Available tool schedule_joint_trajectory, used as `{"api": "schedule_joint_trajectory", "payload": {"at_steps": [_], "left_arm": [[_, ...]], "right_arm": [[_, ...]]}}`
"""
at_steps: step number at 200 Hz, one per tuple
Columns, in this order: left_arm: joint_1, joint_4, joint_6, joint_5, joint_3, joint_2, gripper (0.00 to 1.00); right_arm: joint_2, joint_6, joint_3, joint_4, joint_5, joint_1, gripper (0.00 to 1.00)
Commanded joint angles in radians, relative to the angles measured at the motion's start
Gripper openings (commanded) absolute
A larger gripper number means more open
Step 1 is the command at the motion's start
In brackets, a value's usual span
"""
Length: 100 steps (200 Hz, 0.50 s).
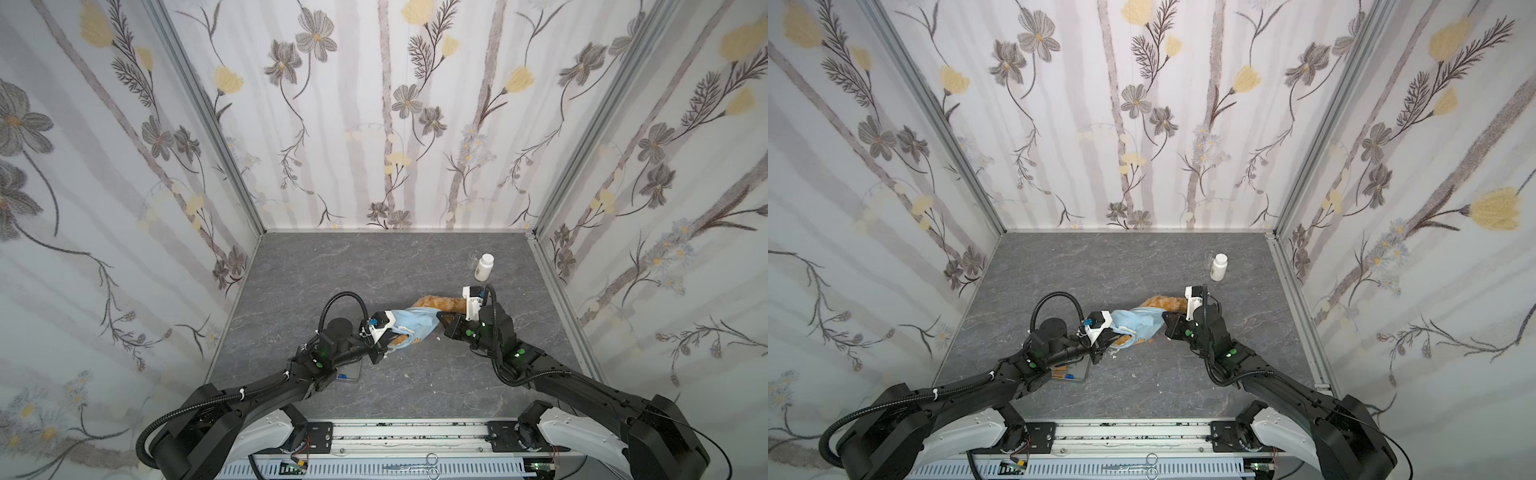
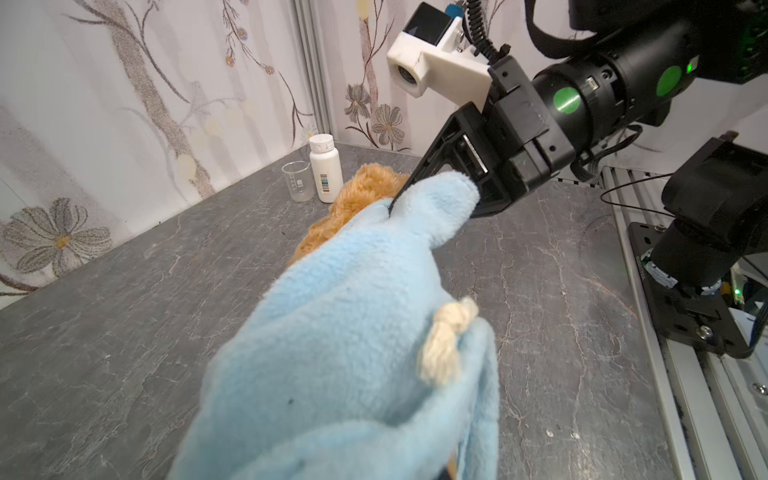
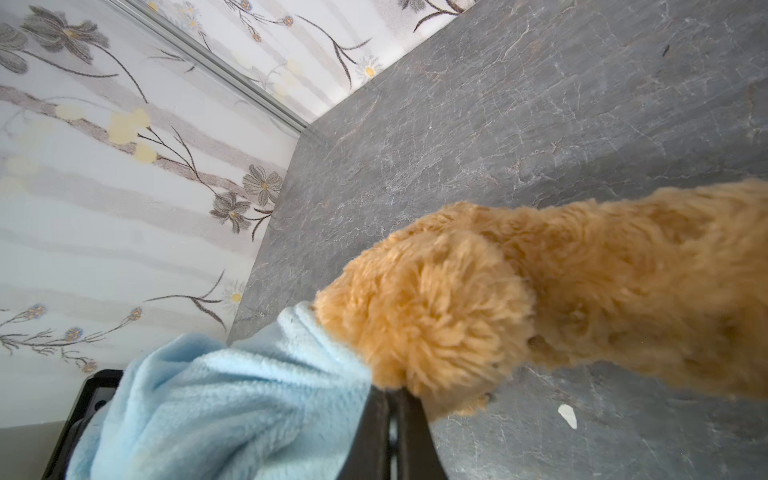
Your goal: Dress the teddy bear
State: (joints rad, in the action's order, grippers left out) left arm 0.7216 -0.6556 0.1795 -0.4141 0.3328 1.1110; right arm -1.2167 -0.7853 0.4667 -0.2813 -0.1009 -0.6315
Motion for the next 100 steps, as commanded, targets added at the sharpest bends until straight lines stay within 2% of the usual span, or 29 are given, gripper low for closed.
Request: {"api": "schedule_joint_trajectory", "payload": {"at_steps": [1, 13, 37, 61, 76, 100], "left_arm": [[-0.005, -0.095, -0.163, 0.024, 0.008, -0.019, 0.00], [-0.007, -0.097, -0.302, 0.099, 0.026, -0.022, 0.00], [-0.026, -0.095, -0.627, 0.225, 0.042, -0.043, 0.00], [-0.061, -0.056, -0.964, 0.306, 0.044, -0.062, 0.00], [-0.083, 0.031, -1.170, 0.307, 0.077, -0.060, 0.00], [-0.126, 0.151, -1.430, 0.203, 0.153, -0.028, 0.00]], "right_arm": [[-0.023, 0.125, 0.028, -0.044, 0.032, 0.036, 0.15], [-0.015, 0.195, 0.043, -0.073, -0.056, 0.041, 0.31], [0.041, 0.337, 0.083, -0.003, -0.076, 0.042, 0.45], [0.100, 0.447, 0.096, 0.028, -0.099, 0.043, 0.50], [0.118, 0.478, 0.089, 0.014, -0.140, 0.035, 0.50], [0.117, 0.517, 0.033, -0.098, -0.179, -0.023, 0.47]]}}
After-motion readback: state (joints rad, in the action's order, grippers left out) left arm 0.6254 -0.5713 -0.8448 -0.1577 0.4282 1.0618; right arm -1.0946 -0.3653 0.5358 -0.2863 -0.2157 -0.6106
